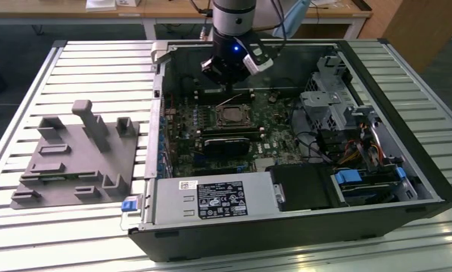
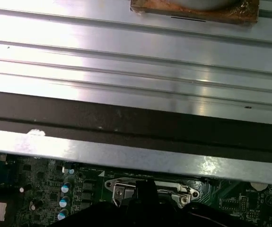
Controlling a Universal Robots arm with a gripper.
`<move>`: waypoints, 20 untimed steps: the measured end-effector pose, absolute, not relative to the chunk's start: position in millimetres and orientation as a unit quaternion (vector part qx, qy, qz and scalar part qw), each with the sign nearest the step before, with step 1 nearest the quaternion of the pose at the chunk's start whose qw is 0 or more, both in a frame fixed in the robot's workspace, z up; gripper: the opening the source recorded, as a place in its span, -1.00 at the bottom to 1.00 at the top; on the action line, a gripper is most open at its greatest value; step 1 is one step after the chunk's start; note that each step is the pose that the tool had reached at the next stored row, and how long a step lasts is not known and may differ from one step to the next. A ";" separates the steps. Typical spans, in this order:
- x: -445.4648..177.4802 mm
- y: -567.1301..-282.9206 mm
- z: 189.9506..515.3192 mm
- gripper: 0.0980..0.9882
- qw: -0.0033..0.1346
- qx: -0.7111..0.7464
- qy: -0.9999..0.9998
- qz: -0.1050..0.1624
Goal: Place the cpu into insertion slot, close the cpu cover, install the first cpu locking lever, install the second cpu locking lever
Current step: 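Install the first cpu locking lever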
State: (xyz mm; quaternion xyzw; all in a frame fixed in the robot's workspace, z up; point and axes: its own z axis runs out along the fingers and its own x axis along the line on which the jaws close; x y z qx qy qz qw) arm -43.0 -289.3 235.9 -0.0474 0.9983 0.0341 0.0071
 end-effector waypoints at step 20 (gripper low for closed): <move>-27.2 -285.8 223.8 -0.98 0.008 -0.032 0.999 0.034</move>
